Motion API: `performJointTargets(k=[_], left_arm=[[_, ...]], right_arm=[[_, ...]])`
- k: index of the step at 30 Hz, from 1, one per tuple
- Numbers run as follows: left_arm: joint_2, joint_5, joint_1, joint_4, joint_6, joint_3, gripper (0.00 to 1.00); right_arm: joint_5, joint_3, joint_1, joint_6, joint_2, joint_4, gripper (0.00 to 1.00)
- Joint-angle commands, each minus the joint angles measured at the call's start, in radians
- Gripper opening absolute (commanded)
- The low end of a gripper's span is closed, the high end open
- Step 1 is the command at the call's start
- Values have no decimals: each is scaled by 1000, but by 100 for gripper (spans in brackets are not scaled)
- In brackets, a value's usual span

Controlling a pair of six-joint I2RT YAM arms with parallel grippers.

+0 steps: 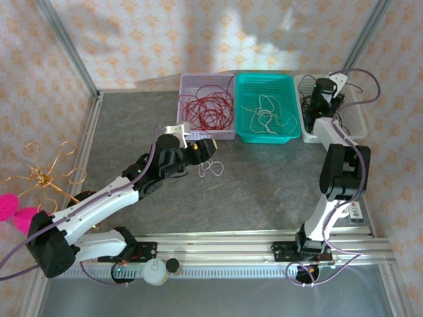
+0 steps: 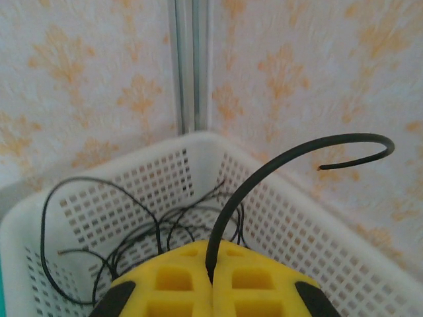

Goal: Untangle the cables

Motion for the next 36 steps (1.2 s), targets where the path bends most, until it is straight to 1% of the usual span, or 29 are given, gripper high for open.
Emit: performJointTargets(k=[1, 3, 4, 5, 6, 8, 9, 11, 12, 16, 23, 27, 29, 31, 34, 36], left_arm=[[-13, 11, 12, 8, -28, 12, 69], [-10, 17, 11, 25, -37, 3, 69], [-7, 22, 11, 33, -41, 0, 69], [-4, 28, 11, 39, -43, -3, 68], [0, 33, 12, 46, -44, -4, 68], [7, 39, 12, 50, -46, -5, 68], [8, 41, 11, 48, -47, -7, 67], [6, 41, 10, 53, -51, -18, 67], [0, 40, 10, 58, -53, -25, 67], [-19, 23, 10, 52, -60, -56, 67], [-41, -23, 10, 4, -58, -113, 66], [-41, -109, 10, -85, -101, -148, 64], [-30, -129, 10, -123, -107, -154, 61], [-2, -125, 10, -161, -110, -151, 59], [20, -120, 10, -191, -112, -162, 56], [8, -133, 11, -181, -116, -193, 56]], right_arm=[[-72, 42, -11, 106, 60, -154, 0], [-126, 74, -33, 146, 101, -217, 3], [-179, 102, -45, 162, 127, -253, 8], [-204, 129, -52, 170, 150, -291, 11], [-217, 157, -57, 173, 176, -329, 17], [-229, 185, -57, 157, 203, -372, 36], [-233, 183, -57, 158, 202, -378, 43], [-239, 157, -57, 165, 174, -367, 51], [-245, 142, -57, 170, 153, -358, 52], [-286, 98, -55, 203, 62, -366, 54], [-347, -75, -13, 253, -178, -331, 55], [-385, -135, 45, 284, -310, -345, 55], [-411, -170, 95, 300, -377, -354, 55], [-417, -216, 165, 316, -450, -374, 53], [-443, -337, 321, 321, -574, -379, 46], [-497, -445, 437, 343, -642, -383, 44]])
